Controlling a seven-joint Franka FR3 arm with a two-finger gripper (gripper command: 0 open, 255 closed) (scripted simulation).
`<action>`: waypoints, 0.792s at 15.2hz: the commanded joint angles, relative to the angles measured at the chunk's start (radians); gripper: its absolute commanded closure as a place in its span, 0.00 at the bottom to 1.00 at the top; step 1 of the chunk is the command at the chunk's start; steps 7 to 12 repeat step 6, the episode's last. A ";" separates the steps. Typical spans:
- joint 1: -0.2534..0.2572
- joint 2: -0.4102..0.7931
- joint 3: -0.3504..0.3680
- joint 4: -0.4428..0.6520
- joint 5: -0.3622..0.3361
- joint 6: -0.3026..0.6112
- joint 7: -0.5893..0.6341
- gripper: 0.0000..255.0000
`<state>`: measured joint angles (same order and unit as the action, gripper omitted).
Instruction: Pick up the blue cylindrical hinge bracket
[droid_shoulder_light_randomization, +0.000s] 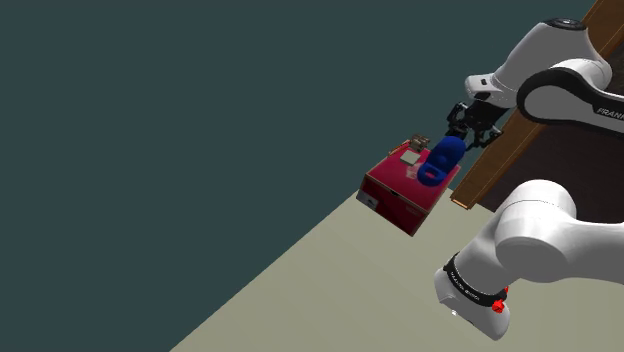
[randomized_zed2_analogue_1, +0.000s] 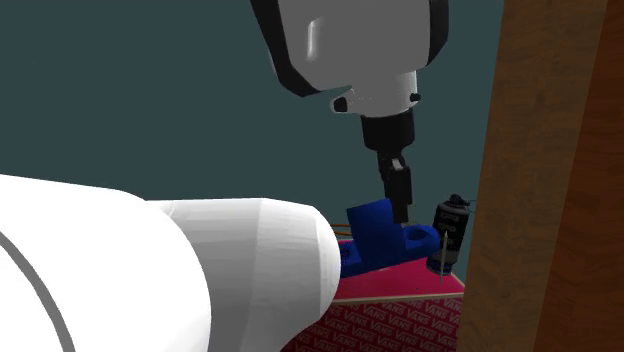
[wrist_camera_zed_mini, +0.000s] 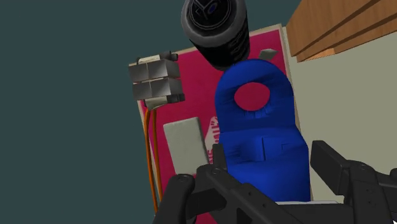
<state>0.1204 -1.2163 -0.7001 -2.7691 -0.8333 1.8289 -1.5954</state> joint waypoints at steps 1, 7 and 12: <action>0.008 0.001 0.019 0.024 0.020 -0.021 -0.005 1.00; 0.020 0.005 0.047 0.062 0.048 -0.054 -0.012 1.00; 0.020 0.005 0.047 0.062 0.048 -0.054 -0.012 1.00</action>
